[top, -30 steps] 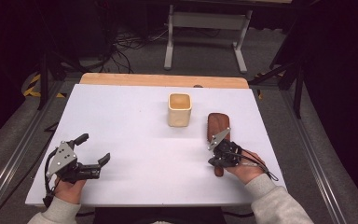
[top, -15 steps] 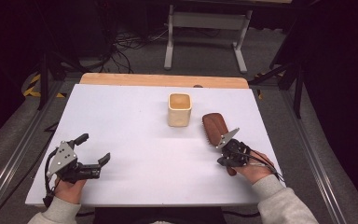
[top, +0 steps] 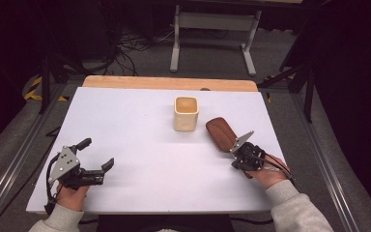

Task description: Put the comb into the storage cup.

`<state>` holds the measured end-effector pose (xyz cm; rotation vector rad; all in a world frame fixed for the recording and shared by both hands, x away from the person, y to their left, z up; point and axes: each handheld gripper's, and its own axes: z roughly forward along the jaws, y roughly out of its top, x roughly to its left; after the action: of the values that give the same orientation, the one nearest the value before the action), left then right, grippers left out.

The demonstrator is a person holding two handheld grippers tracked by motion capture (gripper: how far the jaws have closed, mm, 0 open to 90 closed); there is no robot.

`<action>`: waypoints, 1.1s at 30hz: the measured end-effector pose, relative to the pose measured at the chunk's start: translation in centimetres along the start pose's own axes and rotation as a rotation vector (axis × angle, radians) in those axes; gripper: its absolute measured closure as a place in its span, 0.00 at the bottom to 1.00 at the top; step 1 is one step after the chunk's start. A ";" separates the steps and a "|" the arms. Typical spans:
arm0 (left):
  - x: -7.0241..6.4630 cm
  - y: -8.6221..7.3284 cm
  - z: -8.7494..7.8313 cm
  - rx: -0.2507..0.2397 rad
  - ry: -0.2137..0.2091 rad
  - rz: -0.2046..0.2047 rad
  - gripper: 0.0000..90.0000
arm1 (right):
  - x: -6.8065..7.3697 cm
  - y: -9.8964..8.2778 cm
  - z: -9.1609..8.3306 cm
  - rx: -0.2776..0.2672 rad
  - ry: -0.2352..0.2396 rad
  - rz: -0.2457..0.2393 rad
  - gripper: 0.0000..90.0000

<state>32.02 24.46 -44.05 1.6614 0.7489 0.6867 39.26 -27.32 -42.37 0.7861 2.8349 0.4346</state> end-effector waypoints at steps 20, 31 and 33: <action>0.0 -0.2 0.2 0.002 0.007 0.014 0.00 | -1.5 -1.2 -0.2 0.002 -0.045 0.069 0.95; 0.1 -0.1 0.0 0.005 0.006 0.005 0.00 | -0.5 0.5 -1.8 -0.071 0.004 0.070 0.69; 0.1 -0.1 0.0 0.005 0.006 0.004 0.00 | -0.5 0.7 -1.9 -0.079 0.011 0.079 0.61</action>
<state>32.11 24.57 -44.10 1.6668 0.7522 0.6936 39.58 -27.50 -40.29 0.8847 2.7848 0.5597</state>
